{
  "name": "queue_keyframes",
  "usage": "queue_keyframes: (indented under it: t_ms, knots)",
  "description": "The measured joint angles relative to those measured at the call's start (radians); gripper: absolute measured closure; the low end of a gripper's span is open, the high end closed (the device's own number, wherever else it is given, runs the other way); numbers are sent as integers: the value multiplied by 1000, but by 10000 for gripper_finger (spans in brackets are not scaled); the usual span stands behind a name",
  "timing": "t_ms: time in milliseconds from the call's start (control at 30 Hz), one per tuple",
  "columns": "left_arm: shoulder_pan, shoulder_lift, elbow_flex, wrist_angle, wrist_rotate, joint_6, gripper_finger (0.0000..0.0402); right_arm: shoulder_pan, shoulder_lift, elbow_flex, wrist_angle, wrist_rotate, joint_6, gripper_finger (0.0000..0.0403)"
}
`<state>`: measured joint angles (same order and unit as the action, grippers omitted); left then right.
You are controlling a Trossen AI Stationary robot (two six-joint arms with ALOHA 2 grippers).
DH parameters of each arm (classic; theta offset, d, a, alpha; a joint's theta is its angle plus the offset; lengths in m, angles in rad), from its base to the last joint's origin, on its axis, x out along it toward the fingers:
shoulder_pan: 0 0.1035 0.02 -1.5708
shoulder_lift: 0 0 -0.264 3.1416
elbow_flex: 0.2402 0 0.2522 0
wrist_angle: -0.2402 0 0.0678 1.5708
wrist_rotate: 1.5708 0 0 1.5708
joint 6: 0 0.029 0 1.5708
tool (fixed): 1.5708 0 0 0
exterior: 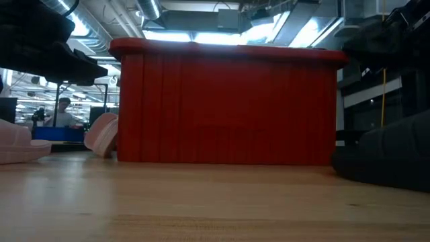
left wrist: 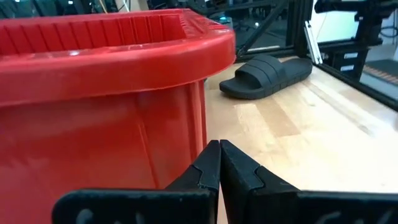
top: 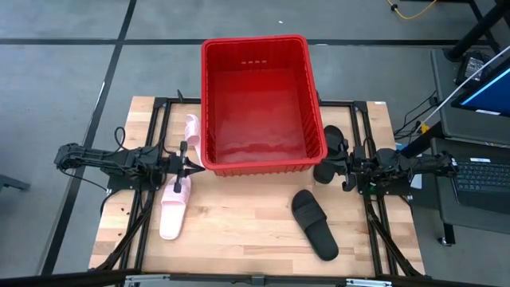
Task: Pick and place slides into bin
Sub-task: Put the top black slide in the red bin
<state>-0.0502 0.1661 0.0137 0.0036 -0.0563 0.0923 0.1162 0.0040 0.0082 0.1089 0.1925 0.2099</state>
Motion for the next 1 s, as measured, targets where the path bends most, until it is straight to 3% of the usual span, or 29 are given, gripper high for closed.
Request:
queue_keyframes:
  t_ms: [233,400,533,733,1000]
  knots:
    - [0,0,0,38,-4,-112,400,0,1,0,0,-2,49,393]
    - [0,-1,0,123,5,6,400,0,1,0,3,-2,24,398]
    - [0,1,2,149,18,-1,400,1,1,-1,56,-39,16,398]
    - [-1,-1,72,156,89,-27,400,1,1,-1,189,-162,-12,399]
    - [-1,-1,169,153,107,-27,400,1,1,-1,217,-180,-59,401]
